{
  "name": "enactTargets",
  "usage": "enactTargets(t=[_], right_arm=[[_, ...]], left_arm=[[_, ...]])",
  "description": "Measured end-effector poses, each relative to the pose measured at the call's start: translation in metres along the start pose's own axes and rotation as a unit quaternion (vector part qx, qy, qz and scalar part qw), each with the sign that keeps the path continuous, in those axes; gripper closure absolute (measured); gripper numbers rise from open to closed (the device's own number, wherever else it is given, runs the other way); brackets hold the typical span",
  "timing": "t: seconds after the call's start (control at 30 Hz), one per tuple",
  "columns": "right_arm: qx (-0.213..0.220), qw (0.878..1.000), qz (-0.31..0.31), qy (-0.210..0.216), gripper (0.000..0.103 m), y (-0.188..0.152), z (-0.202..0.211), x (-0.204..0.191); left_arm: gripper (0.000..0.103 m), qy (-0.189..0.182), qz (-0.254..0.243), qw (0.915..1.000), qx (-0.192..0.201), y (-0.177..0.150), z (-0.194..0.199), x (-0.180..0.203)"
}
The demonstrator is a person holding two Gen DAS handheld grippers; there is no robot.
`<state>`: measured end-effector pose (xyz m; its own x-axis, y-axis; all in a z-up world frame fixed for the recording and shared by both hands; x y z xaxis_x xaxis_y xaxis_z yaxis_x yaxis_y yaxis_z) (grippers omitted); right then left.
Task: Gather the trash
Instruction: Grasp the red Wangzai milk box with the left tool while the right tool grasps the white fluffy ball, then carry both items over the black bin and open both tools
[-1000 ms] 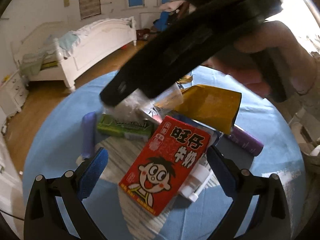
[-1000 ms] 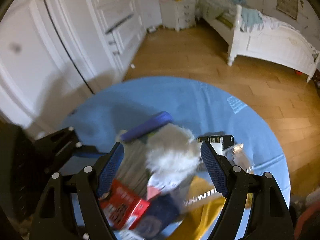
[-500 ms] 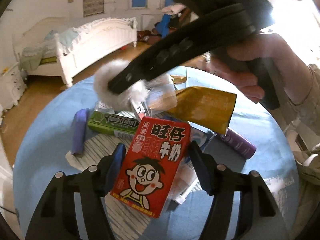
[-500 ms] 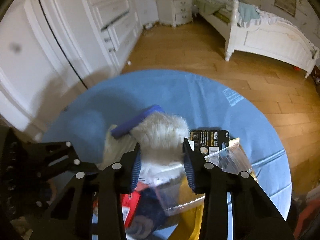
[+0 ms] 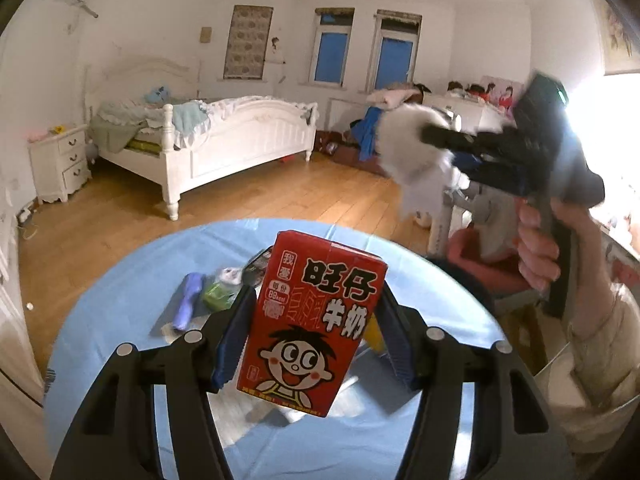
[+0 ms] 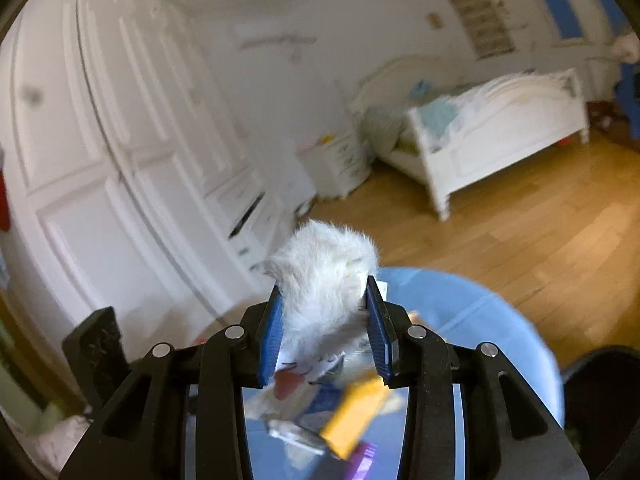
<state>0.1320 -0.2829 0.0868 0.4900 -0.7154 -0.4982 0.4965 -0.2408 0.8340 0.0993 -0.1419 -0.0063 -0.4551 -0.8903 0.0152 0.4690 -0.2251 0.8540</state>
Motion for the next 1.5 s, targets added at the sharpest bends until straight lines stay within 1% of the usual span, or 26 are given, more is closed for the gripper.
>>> enactTargets(t=[0.1, 0.2, 0.37, 0.5, 0.63, 0.8, 1.0, 1.07, 1.3, 1.43, 1.5], right_arm=[[0.026, 0.999, 0.003, -0.033, 0.065, -0.003, 0.037, 0.015], [0.048, 0.997, -0.003, -0.067, 0.065, -0.009, 0.076, 0.036], [0.082, 0.989, -0.048, -0.112, 0.065, -0.029, 0.133, 0.084], [0.096, 0.981, -0.083, -0.144, 0.065, -0.047, 0.166, 0.122], [0.107, 0.973, -0.125, -0.161, 0.065, -0.07, 0.194, 0.16], [0.105, 0.965, -0.158, -0.18, 0.065, -0.097, 0.203, 0.196], [0.094, 0.957, -0.192, -0.194, 0.065, -0.127, 0.209, 0.232], [0.088, 0.955, -0.201, -0.198, 0.065, -0.136, 0.206, 0.237], [0.077, 0.948, -0.231, -0.204, 0.065, -0.162, 0.206, 0.263], [0.073, 0.946, -0.24, -0.204, 0.065, -0.171, 0.206, 0.265], [0.072, 0.945, -0.244, -0.203, 0.063, -0.174, 0.207, 0.269]], left_arm=[[0.044, -0.011, -0.001, 0.9999, 0.003, 0.009, -0.001, 0.023], [0.044, -0.032, -0.001, 0.9995, 0.003, 0.02, -0.009, 0.052], [0.045, -0.085, 0.003, 0.9964, -0.002, 0.033, -0.036, 0.112], [0.045, -0.13, -0.001, 0.9914, -0.012, 0.037, -0.059, 0.169], [0.045, -0.167, 0.007, 0.9855, -0.031, 0.032, -0.078, 0.214], [0.045, -0.187, 0.012, 0.9803, -0.061, 0.025, -0.116, 0.25], [0.046, -0.189, 0.013, 0.9778, -0.09, 0.016, -0.148, 0.274], [0.046, -0.19, 0.018, 0.9766, -0.1, 0.011, -0.156, 0.279], [0.046, -0.189, 0.012, 0.9751, -0.116, 0.006, -0.169, 0.287], [0.046, -0.189, 0.008, 0.9743, -0.122, 0.004, -0.176, 0.296], [0.046, -0.189, 0.01, 0.9737, -0.126, 0.004, -0.179, 0.3]])
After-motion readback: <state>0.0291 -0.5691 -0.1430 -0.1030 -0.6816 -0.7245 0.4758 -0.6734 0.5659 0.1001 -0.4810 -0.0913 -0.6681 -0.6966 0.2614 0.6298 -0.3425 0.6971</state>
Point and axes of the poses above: each gripper's, at about its wrist camera, not at the fingertips, and z roughly against the way its jaws point, x to its right, y to its top, the point moved 9 cm from there along -z, roughly the way its jaws point, and after that the axes turned 14 degrees about y, right-handed, at the moved point
